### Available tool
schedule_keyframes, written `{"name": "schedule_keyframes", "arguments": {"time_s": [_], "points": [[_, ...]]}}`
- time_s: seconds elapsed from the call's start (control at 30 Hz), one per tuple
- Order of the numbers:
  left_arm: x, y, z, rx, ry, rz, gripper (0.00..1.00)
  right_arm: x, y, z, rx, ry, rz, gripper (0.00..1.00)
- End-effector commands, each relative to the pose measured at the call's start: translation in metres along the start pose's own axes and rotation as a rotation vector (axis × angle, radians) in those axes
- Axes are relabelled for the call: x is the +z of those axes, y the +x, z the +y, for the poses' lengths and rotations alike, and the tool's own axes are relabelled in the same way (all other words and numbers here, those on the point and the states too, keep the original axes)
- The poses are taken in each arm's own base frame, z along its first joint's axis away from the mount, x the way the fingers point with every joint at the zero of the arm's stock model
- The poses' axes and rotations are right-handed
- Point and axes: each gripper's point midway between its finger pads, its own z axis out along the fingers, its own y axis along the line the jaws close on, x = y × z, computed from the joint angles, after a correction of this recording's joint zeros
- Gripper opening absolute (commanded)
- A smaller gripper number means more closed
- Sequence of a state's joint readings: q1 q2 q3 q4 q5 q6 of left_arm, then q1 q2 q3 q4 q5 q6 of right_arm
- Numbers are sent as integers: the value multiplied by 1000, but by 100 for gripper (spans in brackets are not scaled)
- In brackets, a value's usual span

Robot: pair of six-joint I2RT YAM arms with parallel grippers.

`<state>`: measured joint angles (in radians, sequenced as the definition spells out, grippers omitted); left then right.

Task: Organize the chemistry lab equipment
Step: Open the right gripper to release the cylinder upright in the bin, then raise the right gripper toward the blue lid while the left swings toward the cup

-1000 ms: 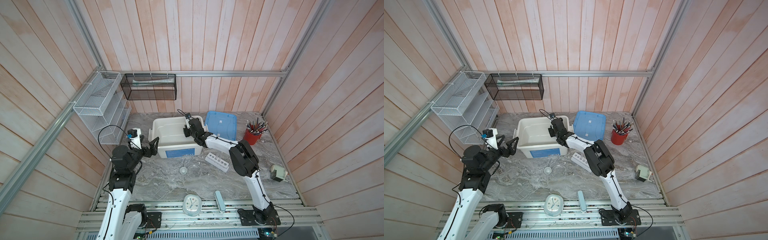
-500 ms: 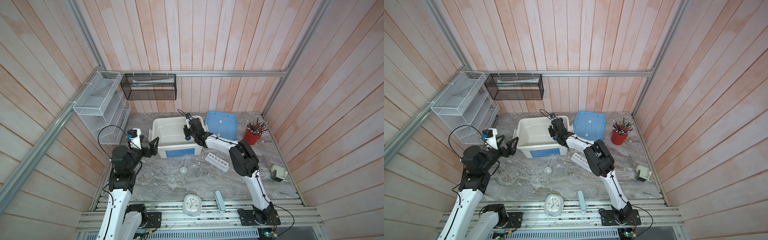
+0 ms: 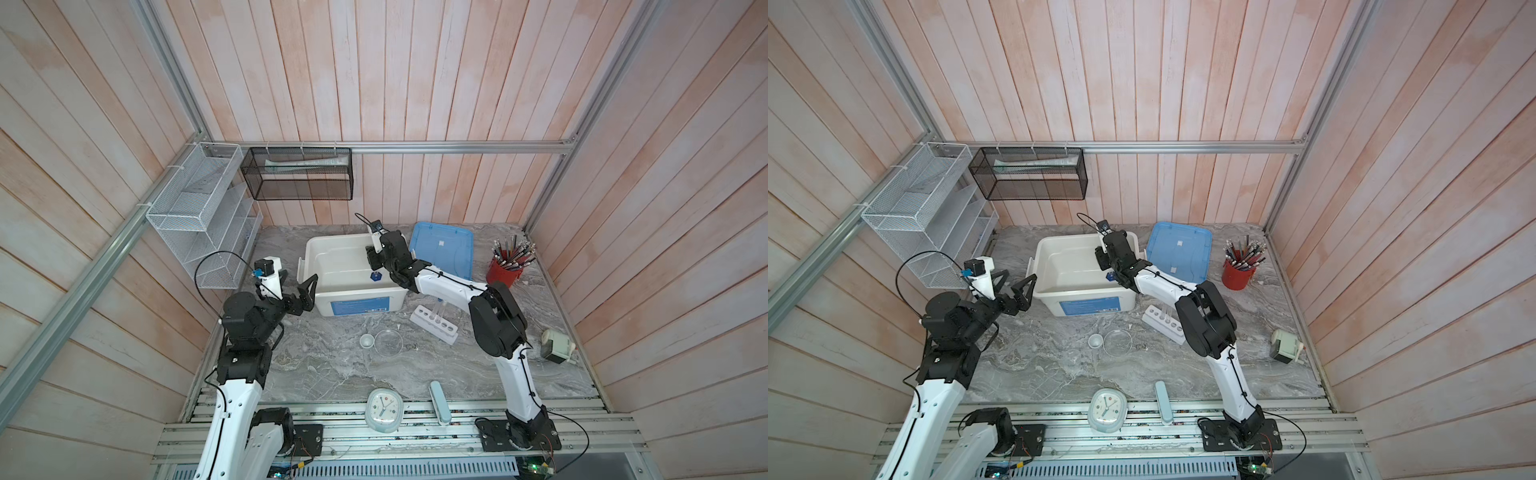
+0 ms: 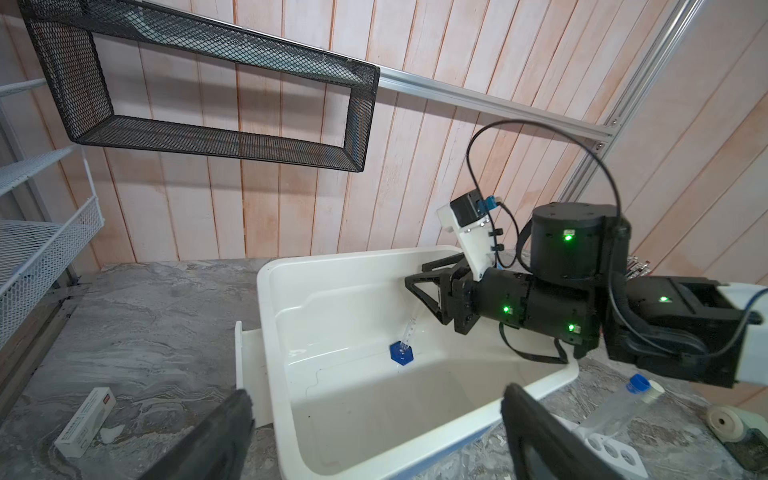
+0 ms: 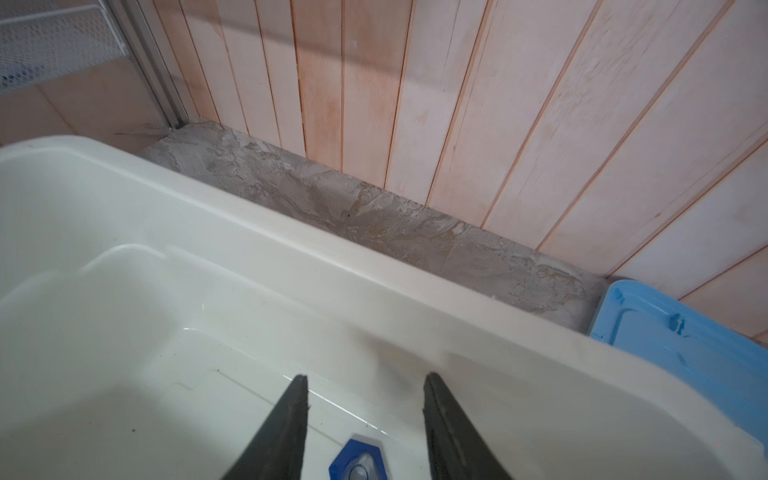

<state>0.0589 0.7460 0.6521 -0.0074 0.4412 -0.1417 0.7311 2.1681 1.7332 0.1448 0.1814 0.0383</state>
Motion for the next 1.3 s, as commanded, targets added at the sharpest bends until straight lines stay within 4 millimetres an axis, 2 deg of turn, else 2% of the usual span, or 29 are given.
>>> {"name": "schedule_keyframes", "arguments": {"time_s": [0.0, 0.27, 0.47, 0.63, 0.77, 0.87, 1.07, 1.13, 1.27], "points": [[-2, -2, -2, 15, 10, -7, 95, -29, -41, 2, -27, -11, -53, 48], [-2, 1, -6, -16, 24, 14, 95, -88, -104, -19, -50, 55, -152, 49], [-7, 3, -14, -23, 31, 77, 94, -142, -121, -44, -33, 89, -189, 48], [-17, 17, -25, 48, 48, 173, 93, -182, -108, -70, 0, 121, -185, 49], [-20, 49, -62, 190, 231, 284, 93, -207, -94, -86, 25, 142, -177, 49], [-25, 73, -83, 226, 349, 359, 91, -222, -79, -93, 35, 155, -168, 48], [-34, 92, -90, 298, 403, 496, 86, -244, -54, -109, 72, 165, -170, 48], [-42, 107, -93, 342, 441, 581, 85, -247, -46, -111, 84, 160, -165, 48], [-34, 120, -75, 375, 353, 650, 84, -249, -32, -113, 99, 152, -153, 49]]}}
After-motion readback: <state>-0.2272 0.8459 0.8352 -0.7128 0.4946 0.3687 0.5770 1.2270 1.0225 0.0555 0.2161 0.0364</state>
